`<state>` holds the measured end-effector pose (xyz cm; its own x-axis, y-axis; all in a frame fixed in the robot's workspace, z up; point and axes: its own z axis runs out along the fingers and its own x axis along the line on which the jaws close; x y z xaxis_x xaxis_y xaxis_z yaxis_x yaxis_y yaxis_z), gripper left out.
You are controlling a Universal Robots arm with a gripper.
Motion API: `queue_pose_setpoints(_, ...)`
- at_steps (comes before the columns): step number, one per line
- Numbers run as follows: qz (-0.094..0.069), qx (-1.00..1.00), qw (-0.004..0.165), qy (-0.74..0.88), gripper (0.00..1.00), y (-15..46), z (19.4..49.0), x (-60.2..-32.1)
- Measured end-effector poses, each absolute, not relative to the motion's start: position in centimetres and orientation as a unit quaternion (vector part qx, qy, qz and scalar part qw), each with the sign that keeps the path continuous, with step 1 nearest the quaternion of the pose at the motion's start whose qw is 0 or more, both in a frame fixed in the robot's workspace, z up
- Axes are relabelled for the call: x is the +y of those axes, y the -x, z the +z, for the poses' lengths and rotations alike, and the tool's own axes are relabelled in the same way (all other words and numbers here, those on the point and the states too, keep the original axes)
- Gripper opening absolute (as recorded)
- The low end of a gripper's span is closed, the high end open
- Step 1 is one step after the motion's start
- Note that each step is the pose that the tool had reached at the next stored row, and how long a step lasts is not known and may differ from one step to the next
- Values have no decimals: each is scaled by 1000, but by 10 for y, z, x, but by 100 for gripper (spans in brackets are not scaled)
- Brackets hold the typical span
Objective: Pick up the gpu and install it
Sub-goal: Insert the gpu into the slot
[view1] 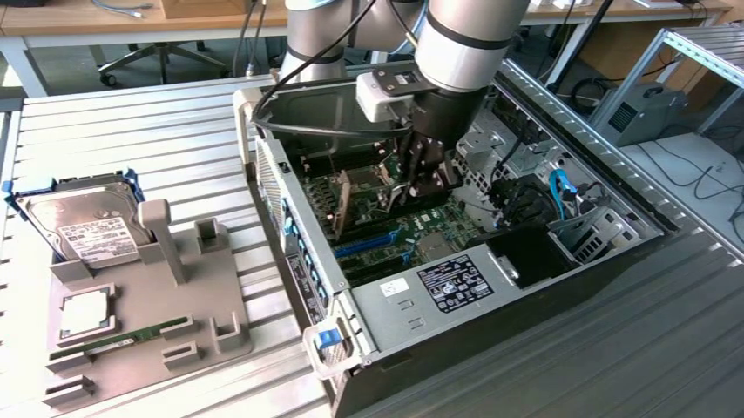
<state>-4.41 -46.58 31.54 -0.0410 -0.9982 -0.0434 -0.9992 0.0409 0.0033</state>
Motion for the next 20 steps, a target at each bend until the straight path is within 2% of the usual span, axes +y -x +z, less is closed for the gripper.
queue_pose_setpoints(2, 16, 721, 15, 692, 26, 51, 311, -468)
queue_pose_setpoints(4, 24, 721, 21, 692, 26, 53, 310, -468)
queue_pose_setpoints(6, 12, 718, 11, 695, 26, 60, 307, -468)
queue_pose_setpoints(8, 10, 719, 8, 695, 26, 75, 282, -466)
queue_pose_setpoints(12, 10, 719, 8, 695, 26, 82, 264, -464)
queue_pose_setpoints(20, 10, 719, 8, 695, 26, 82, 257, -464)
